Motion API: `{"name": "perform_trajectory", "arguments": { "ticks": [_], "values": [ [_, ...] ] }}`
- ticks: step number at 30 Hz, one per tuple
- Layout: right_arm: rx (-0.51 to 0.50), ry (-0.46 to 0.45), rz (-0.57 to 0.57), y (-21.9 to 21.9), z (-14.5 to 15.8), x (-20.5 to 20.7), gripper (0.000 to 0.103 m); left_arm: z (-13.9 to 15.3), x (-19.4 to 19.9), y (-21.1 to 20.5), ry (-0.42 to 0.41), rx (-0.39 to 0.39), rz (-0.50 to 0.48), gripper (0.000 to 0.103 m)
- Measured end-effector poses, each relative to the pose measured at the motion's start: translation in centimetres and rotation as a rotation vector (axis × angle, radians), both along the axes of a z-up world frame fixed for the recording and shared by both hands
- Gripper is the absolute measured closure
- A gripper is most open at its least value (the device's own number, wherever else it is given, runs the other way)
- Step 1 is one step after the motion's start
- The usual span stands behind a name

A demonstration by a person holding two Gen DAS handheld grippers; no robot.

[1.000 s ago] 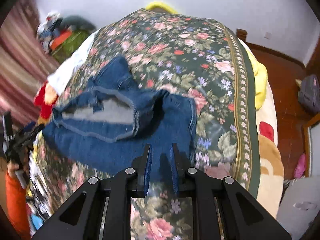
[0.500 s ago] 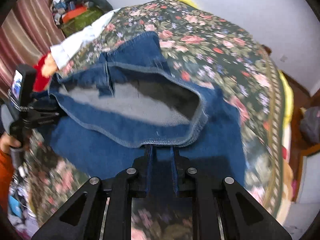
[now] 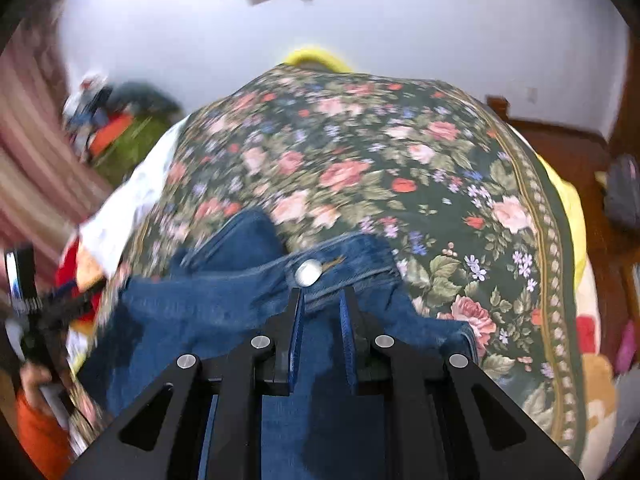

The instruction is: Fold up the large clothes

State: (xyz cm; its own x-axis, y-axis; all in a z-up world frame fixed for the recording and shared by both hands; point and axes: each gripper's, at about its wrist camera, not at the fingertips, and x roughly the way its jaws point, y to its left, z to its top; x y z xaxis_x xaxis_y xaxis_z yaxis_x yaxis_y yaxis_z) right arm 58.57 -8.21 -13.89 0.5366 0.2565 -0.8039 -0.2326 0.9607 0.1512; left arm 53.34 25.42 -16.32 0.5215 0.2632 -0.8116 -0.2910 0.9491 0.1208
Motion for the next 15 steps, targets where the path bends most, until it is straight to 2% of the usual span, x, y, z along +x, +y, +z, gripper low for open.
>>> {"name": "perform_trajectory", "arguments": {
  "ticks": [5, 9, 12, 15],
  "values": [
    [-0.054, 0.026, 0.152, 2.3, -0.2, -4.7, 0.089, 1.2, -3.3, -2.0, -0.013, -0.066, -0.076, 0.016],
    [-0.146, 0.032, 0.253, 4.5, -1.4, -8.3, 0.090, 1.0, -5.4, -4.6, -0.006, -0.130, -0.139, 0.016],
    [-0.213, 0.059, 0.275, 5.3, -3.7, -9.7, 0.090, -0.4, -6.3, -6.9, 0.022, -0.141, -0.180, 0.016],
    [-0.281, 0.126, 0.255, 5.4, -6.7, -9.5, 0.090, -3.4, -6.7, -9.0, 0.084, -0.149, -0.191, 0.016]
  ]
}}
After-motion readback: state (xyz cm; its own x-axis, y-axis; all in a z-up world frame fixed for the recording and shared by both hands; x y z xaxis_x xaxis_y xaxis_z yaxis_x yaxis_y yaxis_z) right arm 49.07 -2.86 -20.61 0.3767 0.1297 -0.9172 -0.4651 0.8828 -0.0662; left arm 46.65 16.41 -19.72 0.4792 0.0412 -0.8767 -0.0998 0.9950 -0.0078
